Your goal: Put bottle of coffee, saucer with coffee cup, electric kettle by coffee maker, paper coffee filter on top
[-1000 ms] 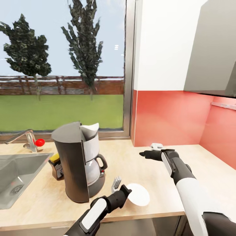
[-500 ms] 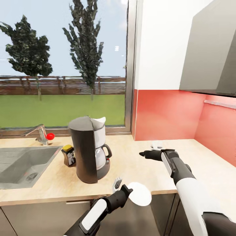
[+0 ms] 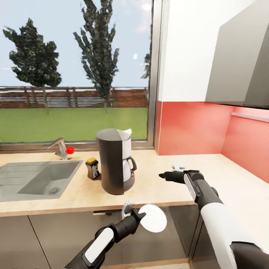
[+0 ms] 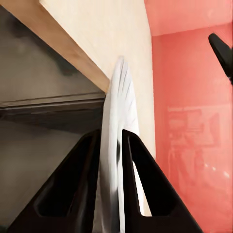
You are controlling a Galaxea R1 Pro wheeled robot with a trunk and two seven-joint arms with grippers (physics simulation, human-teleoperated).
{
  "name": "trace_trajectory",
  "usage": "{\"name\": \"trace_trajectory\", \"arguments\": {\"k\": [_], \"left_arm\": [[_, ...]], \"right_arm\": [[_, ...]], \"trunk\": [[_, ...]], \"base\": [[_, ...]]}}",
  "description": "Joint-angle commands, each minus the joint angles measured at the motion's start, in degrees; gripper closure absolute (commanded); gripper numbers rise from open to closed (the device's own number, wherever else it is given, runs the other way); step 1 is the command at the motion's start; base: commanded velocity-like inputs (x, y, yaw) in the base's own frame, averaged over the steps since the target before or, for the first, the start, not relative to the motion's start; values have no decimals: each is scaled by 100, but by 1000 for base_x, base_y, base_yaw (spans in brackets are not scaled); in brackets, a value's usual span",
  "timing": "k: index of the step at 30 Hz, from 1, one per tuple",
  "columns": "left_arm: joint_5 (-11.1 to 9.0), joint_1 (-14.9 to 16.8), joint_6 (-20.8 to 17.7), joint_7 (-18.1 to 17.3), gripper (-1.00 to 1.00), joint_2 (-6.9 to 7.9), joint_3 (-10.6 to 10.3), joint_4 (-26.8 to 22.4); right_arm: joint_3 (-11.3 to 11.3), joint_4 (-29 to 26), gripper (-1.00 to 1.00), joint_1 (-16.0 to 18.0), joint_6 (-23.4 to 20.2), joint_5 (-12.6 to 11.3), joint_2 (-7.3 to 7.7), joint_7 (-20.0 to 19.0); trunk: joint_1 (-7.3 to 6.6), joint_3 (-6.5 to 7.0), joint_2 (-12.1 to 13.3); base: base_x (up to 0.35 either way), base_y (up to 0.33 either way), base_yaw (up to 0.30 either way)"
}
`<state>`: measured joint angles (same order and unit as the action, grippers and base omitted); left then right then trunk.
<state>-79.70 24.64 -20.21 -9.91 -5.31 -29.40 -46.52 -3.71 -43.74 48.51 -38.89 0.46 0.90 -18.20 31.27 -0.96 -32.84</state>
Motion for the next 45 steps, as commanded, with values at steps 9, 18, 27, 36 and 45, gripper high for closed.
{"name": "trace_trajectory", "arguments": {"k": [9,18,27,36,45], "left_arm": [[-37,5,-18,-141,100,125,-7,3],[-37,24,-26,-260,100,143,4,-14],[-21,49,-251,-611,100,240,20,-9],[-9,15,-285,-694,100,471,18,-266],[-83,14,-529,-714,100,944,70,-891]], "right_arm": [[-14,5,-100,4,-14,7,-9,-26],[-16,-3,-100,3,-1,7,-3,-26],[-24,-19,-100,6,18,7,8,-26],[-22,342,-100,1,799,7,119,-26],[-17,521,-100,-39,969,9,130,30]], "trunk": [[0,-10,-10],[0,-10,-10],[0,-10,-10],[0,-10,-10],[0,-10,-10]], "base": [[-206,258,0],[-180,269,0],[-27,183,0],[-88,78,0],[-260,214,0]]}}
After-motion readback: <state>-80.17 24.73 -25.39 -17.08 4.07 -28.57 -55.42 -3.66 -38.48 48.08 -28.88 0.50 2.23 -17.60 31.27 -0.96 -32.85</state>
